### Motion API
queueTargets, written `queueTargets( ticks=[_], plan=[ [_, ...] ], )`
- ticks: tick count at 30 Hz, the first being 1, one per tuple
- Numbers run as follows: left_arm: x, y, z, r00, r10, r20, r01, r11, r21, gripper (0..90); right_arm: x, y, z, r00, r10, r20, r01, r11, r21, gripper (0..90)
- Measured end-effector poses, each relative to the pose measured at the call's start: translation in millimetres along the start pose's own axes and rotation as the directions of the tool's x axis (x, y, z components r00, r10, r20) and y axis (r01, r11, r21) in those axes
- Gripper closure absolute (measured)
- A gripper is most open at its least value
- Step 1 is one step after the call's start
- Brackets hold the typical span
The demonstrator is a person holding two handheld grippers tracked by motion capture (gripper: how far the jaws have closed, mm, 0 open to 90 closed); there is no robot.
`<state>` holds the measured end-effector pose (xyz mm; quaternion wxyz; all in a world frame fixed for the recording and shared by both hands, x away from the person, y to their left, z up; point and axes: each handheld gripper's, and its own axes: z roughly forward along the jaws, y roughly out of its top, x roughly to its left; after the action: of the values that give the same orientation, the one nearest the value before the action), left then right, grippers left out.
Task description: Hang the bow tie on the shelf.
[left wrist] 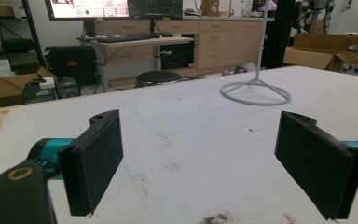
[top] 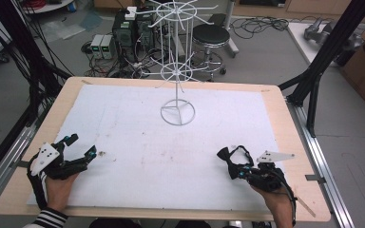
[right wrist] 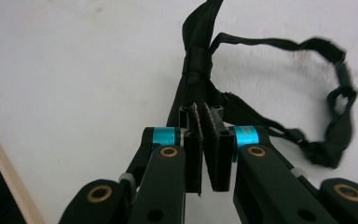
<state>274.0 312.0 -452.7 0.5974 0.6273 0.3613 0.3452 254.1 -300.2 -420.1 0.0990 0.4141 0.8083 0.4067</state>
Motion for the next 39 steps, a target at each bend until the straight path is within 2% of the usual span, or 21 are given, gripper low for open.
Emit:
queueTargets(
  ticks=[4,8,9,10,11,12,15,17,18,23,27,32,36,37,39],
  plan=[
    [-0.1,0.0,0.0,1.0,0.001,-0.001,-0.001,1.0,0.0,15.5,2.0,4.8,-1.6,0.9997,-0.022,-0.006,0.021,0.995,-0.096,86.7],
    [-0.1,-0.1,0.0,1.0,0.001,-0.001,-0.001,1.0,-0.001,15.5,3.5,10.4,-2.9,0.9996,-0.027,-0.006,0.026,0.98,-0.195,86.7],
    [-0.1,0.0,0.1,1.0,0.0,-0.001,0.0,1.0,0.0,15.5,3.5,10.4,-2.9,0.9996,-0.027,-0.006,0.026,0.98,-0.195,86.7],
    [-0.1,0.0,0.1,1.0,0.001,-0.001,-0.001,1.0,0.0,15.5,4.4,13.9,-3.1,0.9997,-0.022,-0.006,0.02,0.969,-0.246,86.7],
    [-0.3,0.0,0.1,1.0,0.0,0.0,0.0,1.0,-0.002,15.5,5.2,15.7,-3.2,0.9998,-0.021,0.001,0.021,0.965,-0.262,86.7],
    [-0.3,0.0,0.1,1.0,0.0,0.0,0.0,1.0,-0.002,15.5,5.2,15.7,-3.2,0.9998,-0.021,0.001,0.021,0.965,-0.262,86.7],
    [-0.2,0.1,0.3,1.0,0.002,0.0,-0.002,1.0,0.001,15.5,9.6,24.1,-2.2,0.9997,-0.019,0.012,0.022,0.95,-0.313,86.6],
    [-0.4,0.0,0.4,1.0,0.003,0.0,-0.003,1.0,0.001,15.5,9.9,26.0,-1.8,0.9997,-0.021,0.015,0.024,0.947,-0.321,86.6],
    [-0.4,0.1,0.3,1.0,0.003,0.0,-0.003,1.0,0.001,15.5,12.1,31.3,-0.8,0.9996,-0.016,0.022,0.023,0.938,-0.346,86.6],
    [-0.4,0.0,0.3,1.0,0.002,0.0,-0.002,1.0,0.0,15.5,12.1,42.6,0.2,1.0,0.005,0.006,-0.003,0.916,-0.401,86.6],
    [-0.4,0.0,0.4,1.0,0.003,0.0,-0.003,1.0,0.001,15.5,11.9,49.3,-0.5,0.9998,0.014,0.01,-0.009,0.908,-0.42,86.6],
    [-0.3,0.1,0.5,1.0,0.003,0.0,-0.003,1.0,0.003,15.5,11.9,63.8,-2.3,0.9994,0.031,0.013,-0.021,0.885,-0.466,86.6],
    [-0.5,0.1,0.5,1.0,0.004,0.0,-0.004,1.0,0.002,15.5,11.6,72.6,-1.6,0.9988,0.046,0.015,-0.033,0.879,-0.476,86.7],
    [-0.3,0.1,0.5,1.0,0.002,0.0,-0.002,1.0,0.002,15.5,11.1,78.9,-1.1,0.9987,0.049,0.012,-0.036,0.871,-0.49,86.7],
    [-0.3,0.1,0.5,1.0,0.002,0.0,-0.002,1.0,0.002,15.5,10.7,84.4,-1.0,0.9985,0.055,0.007,-0.044,0.864,-0.502,86.7]
  ],
)
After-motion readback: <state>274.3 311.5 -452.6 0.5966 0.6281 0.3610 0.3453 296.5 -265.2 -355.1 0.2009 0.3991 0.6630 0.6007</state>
